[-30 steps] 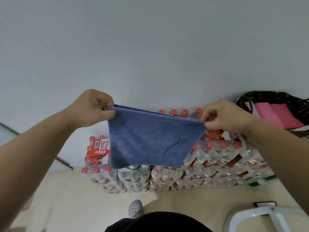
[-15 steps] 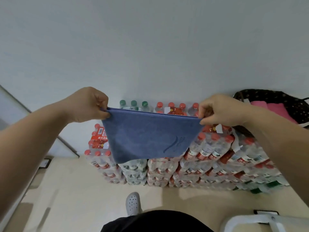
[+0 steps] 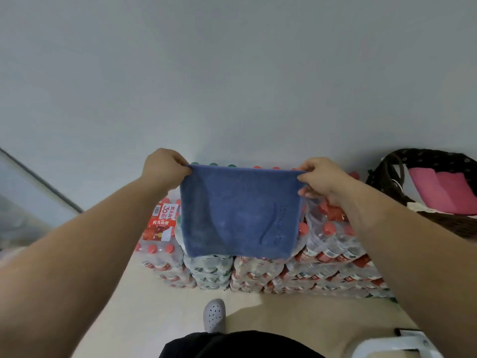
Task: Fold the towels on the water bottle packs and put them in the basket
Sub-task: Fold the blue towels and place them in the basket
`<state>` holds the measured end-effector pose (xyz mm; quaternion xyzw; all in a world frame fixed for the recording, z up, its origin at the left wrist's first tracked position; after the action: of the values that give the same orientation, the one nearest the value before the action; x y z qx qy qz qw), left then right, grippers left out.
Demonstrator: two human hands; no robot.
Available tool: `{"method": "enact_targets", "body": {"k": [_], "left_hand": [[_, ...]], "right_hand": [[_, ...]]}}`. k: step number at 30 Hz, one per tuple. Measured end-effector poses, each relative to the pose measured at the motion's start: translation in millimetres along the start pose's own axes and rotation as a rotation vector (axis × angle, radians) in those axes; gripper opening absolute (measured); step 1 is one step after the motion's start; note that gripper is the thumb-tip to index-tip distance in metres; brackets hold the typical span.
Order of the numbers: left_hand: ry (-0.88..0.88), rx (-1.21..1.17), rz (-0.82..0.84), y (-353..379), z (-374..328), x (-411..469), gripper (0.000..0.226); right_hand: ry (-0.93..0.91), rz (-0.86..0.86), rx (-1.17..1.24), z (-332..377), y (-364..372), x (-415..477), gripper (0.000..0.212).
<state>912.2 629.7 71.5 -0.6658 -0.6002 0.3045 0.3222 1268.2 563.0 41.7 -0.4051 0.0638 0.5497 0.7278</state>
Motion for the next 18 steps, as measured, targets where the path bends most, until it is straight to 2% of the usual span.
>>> {"method": "enact_targets", "body": {"k": [3,6,10,18], "left_hand": [[-0.252,-0.405,0.025,29.4,15.1,23.7,0.010],[-0.328,-0.602,0.071,49.0,17.1,46.1,0.014],[-0.264,-0.665,0.043,54.4,16.5,77.8,0.015],[-0.059,-0.702,-0.027,36.6,13.7,105.6,0.018]], "right_hand": [[0.162,0.063,0.348,-4.6,20.3,23.6,0.014],[0.212,0.041,0.482,-2.2,31.5,48.4,0.019],[0.190,-0.058,0.510,12.2,30.0,75.7,0.014],[-0.011,-0.177,0.538,38.8,10.2,73.5,0.017]]}}
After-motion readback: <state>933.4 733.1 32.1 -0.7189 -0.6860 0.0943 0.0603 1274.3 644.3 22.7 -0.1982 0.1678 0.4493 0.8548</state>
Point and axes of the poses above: each hand's wrist, its own x-axis towards the middle knuckle, its own y-axis out of the palm, z = x × y, the point moved 6 cm from there along x, towards the middle knuckle, and after that the axes turned 12 degrees about y, right-handed, at the moved point
